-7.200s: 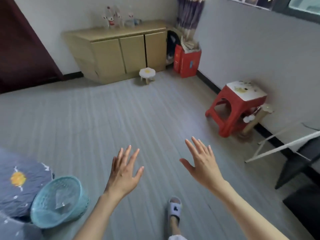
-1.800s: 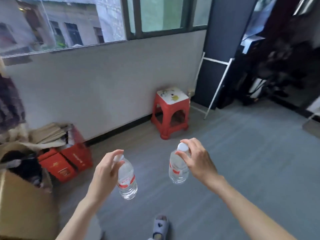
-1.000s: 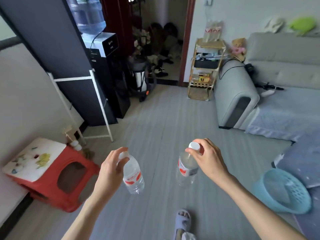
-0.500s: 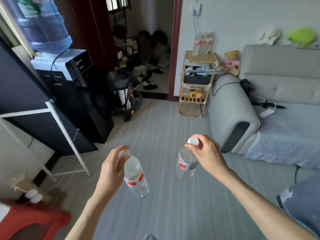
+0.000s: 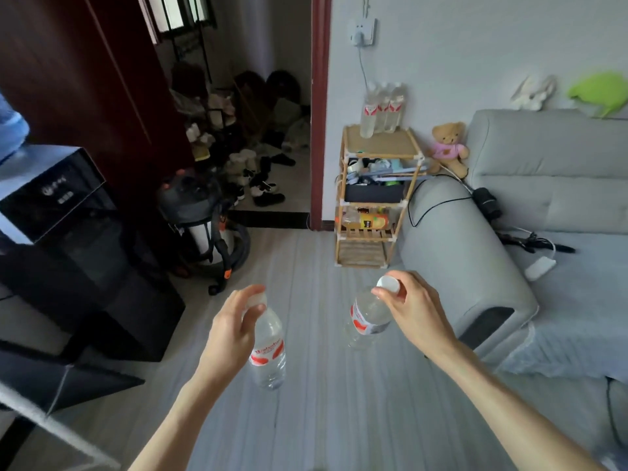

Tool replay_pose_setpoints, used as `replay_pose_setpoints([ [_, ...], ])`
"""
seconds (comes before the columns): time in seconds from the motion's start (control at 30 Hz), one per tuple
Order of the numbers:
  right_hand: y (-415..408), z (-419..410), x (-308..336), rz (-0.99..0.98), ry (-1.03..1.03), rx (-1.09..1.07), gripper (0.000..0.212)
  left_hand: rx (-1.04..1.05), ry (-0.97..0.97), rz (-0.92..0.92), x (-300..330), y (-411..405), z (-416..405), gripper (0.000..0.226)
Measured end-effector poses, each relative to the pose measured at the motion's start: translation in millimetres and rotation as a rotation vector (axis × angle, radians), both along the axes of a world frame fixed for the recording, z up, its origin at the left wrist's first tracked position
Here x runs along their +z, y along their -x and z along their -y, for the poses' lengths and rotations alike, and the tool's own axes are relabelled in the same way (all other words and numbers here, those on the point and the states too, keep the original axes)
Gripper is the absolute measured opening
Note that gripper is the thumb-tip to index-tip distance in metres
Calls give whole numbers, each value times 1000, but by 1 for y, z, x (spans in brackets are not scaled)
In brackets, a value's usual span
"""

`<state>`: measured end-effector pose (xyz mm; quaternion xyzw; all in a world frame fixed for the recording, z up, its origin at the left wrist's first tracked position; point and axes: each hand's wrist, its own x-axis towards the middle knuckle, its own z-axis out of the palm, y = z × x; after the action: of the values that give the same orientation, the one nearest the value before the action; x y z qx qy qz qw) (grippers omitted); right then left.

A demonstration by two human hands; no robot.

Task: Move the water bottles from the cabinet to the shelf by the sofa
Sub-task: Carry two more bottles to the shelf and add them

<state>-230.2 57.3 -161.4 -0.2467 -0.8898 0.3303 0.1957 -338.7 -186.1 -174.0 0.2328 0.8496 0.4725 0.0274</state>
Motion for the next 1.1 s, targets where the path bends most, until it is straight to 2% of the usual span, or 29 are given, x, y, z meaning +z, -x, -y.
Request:
replay_pose_setpoints([
  [0.37,159,-157,-17,72,-21,-73,27,-101,45,125,-25,170,-164,23],
  [0.67,294,-324,8,64,-82,-52,26,-140,15,80,0,320,-326,23],
  [1.1,467,-498,25,35,-125,-68,25,-238,-58,38,11,510,-514,23],
])
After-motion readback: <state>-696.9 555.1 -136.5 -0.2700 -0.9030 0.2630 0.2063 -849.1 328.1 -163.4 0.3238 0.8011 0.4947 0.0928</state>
